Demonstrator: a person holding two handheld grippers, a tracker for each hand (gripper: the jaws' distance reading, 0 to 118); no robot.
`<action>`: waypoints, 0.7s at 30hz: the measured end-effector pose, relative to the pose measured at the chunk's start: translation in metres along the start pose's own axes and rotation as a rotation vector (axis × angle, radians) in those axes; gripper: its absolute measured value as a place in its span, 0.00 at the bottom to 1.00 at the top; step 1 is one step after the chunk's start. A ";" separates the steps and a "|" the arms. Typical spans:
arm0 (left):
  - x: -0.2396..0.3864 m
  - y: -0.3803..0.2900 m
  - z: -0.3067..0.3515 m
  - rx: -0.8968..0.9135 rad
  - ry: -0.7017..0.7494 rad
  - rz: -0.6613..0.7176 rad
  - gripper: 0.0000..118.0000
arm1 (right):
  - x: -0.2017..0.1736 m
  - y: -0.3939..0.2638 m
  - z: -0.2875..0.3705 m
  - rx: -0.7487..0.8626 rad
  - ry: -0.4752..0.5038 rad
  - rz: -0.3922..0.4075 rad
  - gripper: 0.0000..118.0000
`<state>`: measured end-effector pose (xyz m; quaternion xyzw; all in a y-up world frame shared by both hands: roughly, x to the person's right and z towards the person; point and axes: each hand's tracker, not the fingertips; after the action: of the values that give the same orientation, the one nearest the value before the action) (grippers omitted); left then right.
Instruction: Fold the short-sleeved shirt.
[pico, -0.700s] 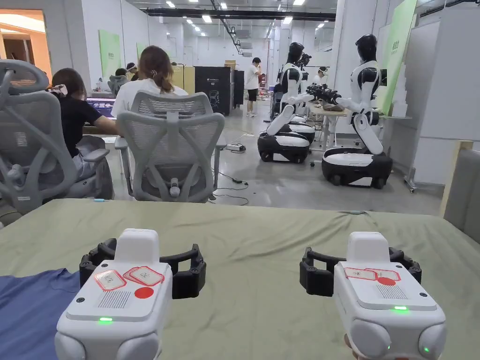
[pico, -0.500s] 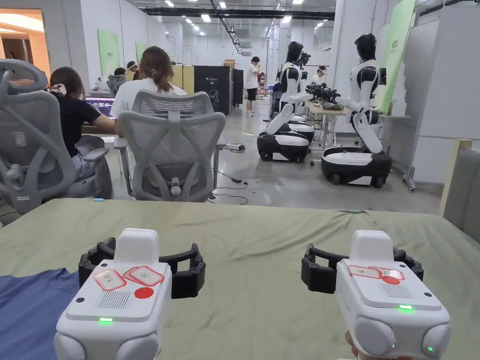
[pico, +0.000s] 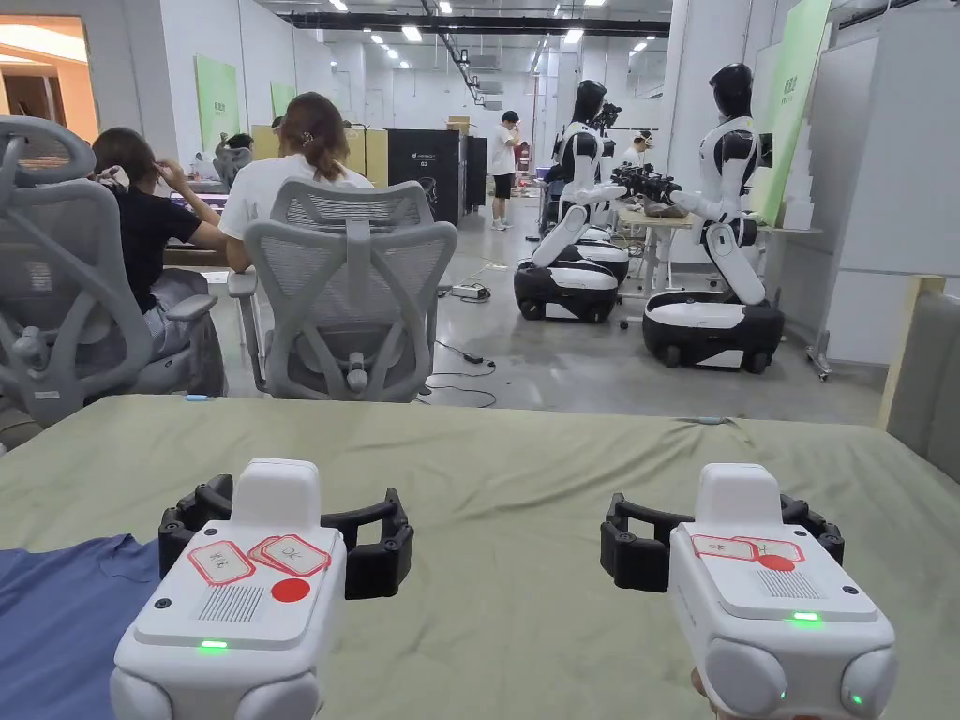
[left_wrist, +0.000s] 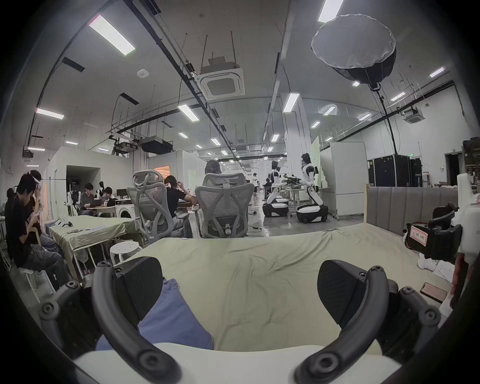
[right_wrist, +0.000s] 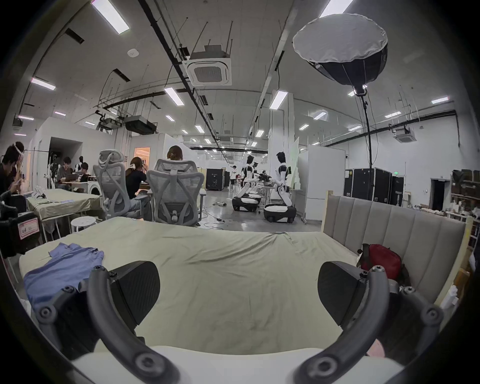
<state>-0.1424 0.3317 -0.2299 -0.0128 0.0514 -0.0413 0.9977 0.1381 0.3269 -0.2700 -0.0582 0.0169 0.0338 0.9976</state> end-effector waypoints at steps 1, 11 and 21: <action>0.000 0.000 0.000 -0.001 0.000 0.001 1.00 | 0.001 0.000 0.001 0.001 -0.002 -0.002 1.00; 0.001 0.002 0.000 -0.009 -0.008 0.003 1.00 | 0.000 0.002 0.002 0.009 -0.007 0.000 1.00; 0.001 0.002 0.001 -0.010 -0.009 -0.003 1.00 | -0.002 0.001 0.002 0.000 -0.004 0.019 1.00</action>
<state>-0.1407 0.3335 -0.2295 -0.0180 0.0471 -0.0424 0.9978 0.1358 0.3279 -0.2676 -0.0581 0.0152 0.0432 0.9973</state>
